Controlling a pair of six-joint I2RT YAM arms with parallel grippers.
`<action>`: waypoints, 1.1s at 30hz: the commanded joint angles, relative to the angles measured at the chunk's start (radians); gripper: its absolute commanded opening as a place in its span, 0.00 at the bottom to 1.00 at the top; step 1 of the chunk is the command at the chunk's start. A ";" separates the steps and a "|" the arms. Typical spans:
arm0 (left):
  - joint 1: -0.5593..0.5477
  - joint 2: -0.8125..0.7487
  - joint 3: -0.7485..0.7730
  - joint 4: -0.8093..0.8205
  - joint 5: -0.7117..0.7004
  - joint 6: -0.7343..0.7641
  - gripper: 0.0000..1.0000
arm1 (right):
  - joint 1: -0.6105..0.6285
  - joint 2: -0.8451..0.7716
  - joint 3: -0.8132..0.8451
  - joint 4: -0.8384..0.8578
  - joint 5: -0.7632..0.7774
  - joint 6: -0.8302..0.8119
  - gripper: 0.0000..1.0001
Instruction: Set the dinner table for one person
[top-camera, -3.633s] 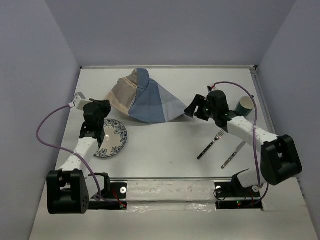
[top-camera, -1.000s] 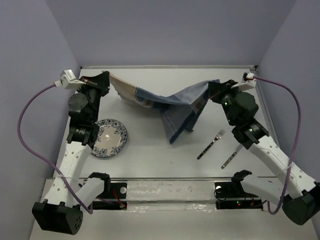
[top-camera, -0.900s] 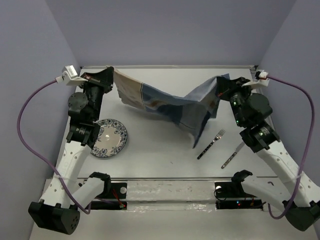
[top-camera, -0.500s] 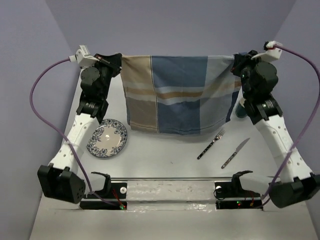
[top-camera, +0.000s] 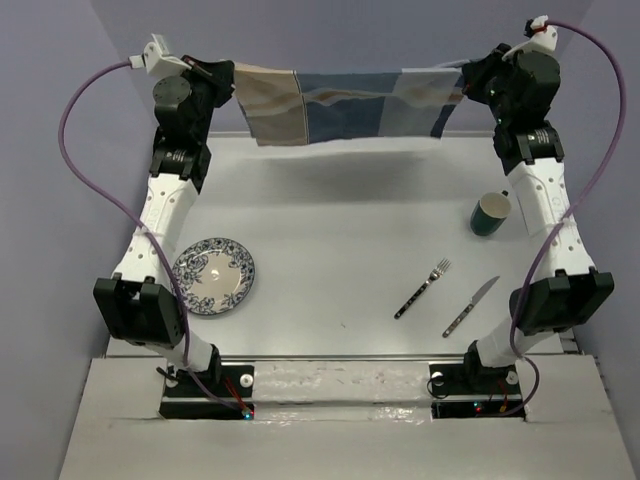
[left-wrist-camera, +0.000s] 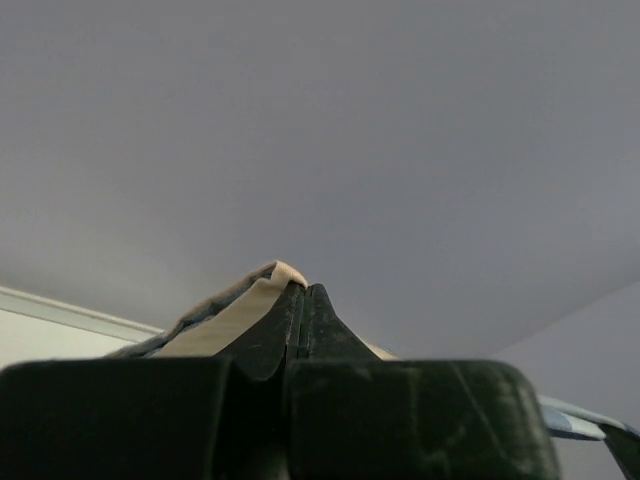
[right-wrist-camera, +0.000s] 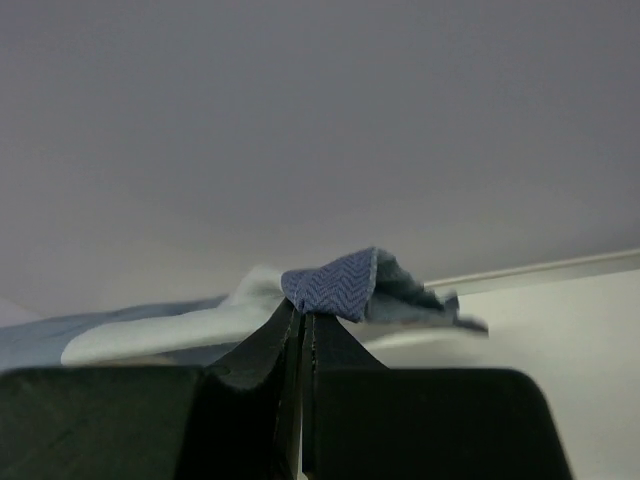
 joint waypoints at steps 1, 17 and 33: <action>0.009 -0.137 -0.168 0.108 0.032 0.004 0.00 | -0.010 -0.139 -0.149 0.074 -0.090 0.046 0.00; 0.062 -0.214 -1.187 0.627 0.065 -0.128 0.00 | -0.010 -0.204 -1.169 0.425 -0.192 0.199 0.00; 0.062 -0.493 -1.465 0.561 0.065 -0.114 0.00 | -0.010 -0.346 -1.421 0.399 -0.209 0.227 0.00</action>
